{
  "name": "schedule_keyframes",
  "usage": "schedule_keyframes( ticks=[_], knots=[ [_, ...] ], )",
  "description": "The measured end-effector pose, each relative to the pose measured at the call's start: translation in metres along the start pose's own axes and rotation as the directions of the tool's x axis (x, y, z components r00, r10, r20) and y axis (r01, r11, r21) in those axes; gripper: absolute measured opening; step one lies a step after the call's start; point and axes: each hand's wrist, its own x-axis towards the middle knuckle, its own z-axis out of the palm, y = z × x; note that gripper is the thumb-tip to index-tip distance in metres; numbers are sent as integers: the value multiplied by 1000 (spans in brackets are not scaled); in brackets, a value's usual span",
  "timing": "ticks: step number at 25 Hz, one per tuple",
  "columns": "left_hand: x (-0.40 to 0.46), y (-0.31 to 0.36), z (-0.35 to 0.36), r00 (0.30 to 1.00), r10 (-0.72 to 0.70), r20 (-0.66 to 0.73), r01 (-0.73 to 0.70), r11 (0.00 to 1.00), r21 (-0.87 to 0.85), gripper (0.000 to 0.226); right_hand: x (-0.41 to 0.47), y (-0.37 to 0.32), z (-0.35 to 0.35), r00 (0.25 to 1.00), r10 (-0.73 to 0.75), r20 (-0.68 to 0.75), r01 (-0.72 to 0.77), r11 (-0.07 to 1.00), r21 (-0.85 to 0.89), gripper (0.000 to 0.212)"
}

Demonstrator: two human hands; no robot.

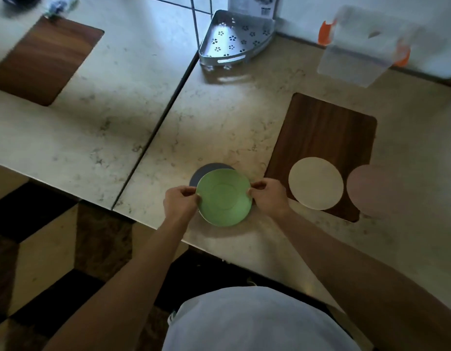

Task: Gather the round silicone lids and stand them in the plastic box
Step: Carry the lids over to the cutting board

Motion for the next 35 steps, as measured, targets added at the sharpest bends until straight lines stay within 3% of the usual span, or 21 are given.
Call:
schedule_keyframes(
  ticks=[12, 21, 24, 27, 31, 35],
  knots=[
    [35, -6, -6, 998, 46, -50, -45, 998, 32, 24, 18, -18, 30, 999, -5, -39, 2, 998, -62, 20],
    [26, -2, 2, 977, 187, -103, -167, 970, 179, 18, 8, -20, 32, 984, -127, -124, 114, 988, -104, 18],
    [26, -1, 8, 967, 232, -104, -193, 935, 298, 17, 0, -22, 35, 977, -129, -170, 103, 983, -152, 19],
    [28, -5, 15, 975, 186, -122, -130, 921, 367, 16, -3, -23, 39, 982, -68, -174, 27, 973, -227, 17],
    [34, 0, 15, 994, 86, -74, -54, 934, 352, 15, -2, -29, 38, 984, 56, -167, -78, 988, -131, 12],
    [37, 7, 15, 997, -13, -79, 30, 975, 222, 15, 5, -30, 35, 986, 124, -115, -133, 988, -75, 9]
  ],
)
